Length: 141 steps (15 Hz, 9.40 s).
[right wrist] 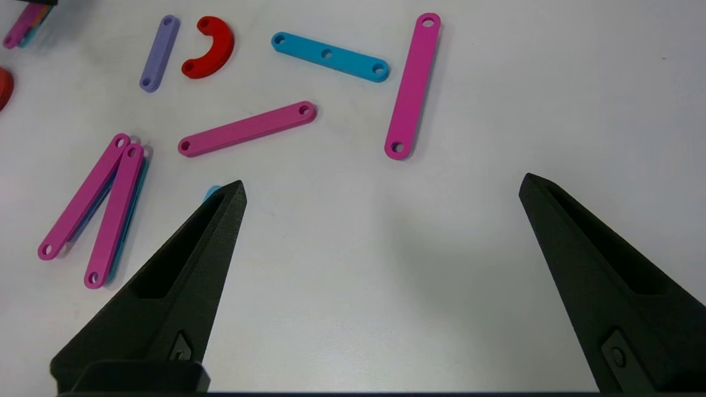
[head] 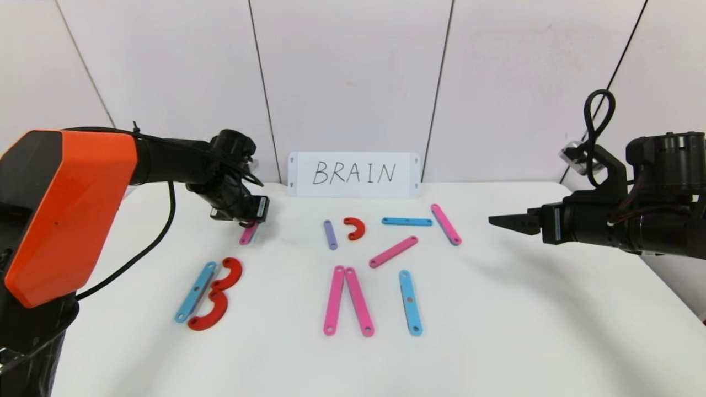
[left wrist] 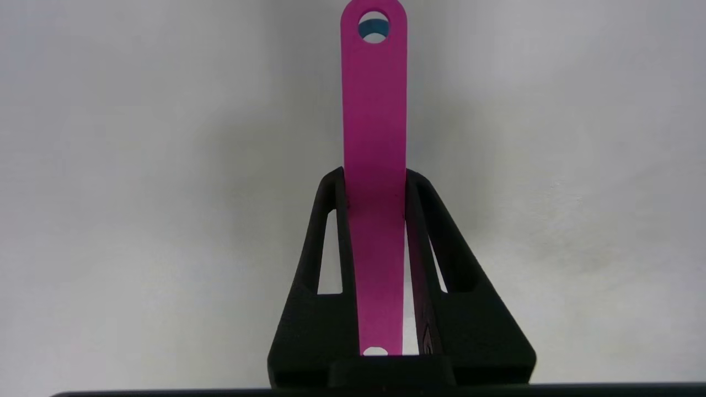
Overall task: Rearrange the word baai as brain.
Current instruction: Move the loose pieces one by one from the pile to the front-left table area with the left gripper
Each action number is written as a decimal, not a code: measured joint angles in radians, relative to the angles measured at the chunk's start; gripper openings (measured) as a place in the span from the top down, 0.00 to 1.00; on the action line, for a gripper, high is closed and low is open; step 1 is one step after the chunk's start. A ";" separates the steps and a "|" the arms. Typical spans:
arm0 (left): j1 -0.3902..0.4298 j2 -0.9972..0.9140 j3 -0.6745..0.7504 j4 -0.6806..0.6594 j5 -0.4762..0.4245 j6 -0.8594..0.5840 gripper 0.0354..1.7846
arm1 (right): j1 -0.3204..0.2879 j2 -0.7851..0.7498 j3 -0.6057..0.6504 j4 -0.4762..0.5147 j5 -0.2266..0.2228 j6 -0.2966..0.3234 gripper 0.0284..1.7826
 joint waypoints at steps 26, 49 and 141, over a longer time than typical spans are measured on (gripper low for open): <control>-0.269 -0.403 0.682 -0.122 0.142 -0.386 0.85 | 0.020 -0.008 0.023 -0.001 0.000 -0.004 0.03; -0.270 -0.330 0.690 -0.146 0.144 -0.363 0.72 | 0.035 0.002 0.030 -0.001 -0.008 -0.004 0.03; -0.319 -0.181 0.349 -0.519 0.179 -0.162 0.02 | 0.042 0.012 0.048 -0.044 -0.014 0.000 0.03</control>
